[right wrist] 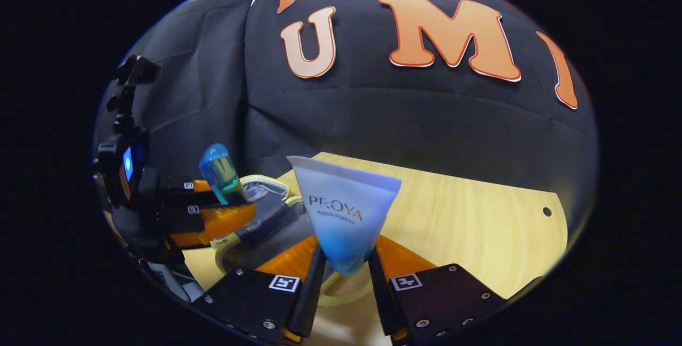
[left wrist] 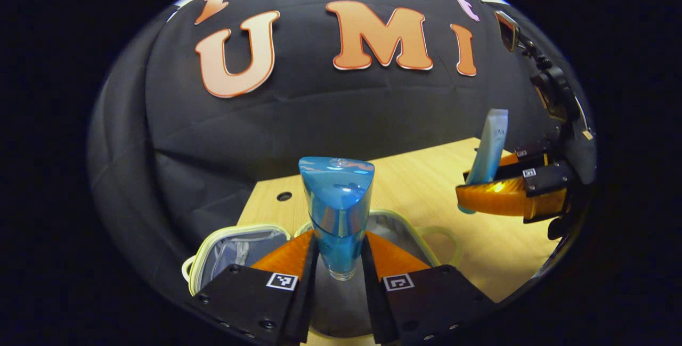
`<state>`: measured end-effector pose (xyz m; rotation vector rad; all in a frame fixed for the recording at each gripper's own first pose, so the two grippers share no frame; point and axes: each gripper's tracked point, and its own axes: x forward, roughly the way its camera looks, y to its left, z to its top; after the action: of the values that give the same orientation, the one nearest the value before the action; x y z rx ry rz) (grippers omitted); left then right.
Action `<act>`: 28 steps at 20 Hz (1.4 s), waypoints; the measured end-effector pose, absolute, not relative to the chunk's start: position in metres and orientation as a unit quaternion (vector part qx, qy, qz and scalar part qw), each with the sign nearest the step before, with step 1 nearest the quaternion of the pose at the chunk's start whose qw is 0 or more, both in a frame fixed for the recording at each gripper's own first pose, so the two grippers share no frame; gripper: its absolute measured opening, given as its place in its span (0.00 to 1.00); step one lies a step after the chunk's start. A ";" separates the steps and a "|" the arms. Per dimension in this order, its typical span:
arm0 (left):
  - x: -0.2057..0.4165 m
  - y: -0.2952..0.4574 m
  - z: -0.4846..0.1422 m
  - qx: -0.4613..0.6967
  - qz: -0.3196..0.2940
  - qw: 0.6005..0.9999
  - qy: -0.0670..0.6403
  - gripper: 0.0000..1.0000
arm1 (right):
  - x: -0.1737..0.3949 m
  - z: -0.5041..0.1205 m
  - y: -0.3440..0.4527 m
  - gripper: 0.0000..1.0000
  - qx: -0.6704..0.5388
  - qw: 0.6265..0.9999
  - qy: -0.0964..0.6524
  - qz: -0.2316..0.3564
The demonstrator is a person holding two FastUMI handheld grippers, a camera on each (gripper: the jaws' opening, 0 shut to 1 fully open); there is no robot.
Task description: First open the suitcase, pack the skin care products into it, and then close the suitcase.
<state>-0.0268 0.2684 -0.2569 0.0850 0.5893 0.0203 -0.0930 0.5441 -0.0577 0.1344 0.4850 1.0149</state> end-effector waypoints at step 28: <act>-0.066 0.263 -0.397 -0.008 0.042 0.783 0.620 0.45 | -0.116 -0.121 0.564 0.48 0.068 0.797 0.308 0.516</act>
<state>-0.0658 0.2627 -0.3974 -0.0183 1.3393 0.0912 -0.1162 0.5640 -0.1214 0.1458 0.6605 1.1082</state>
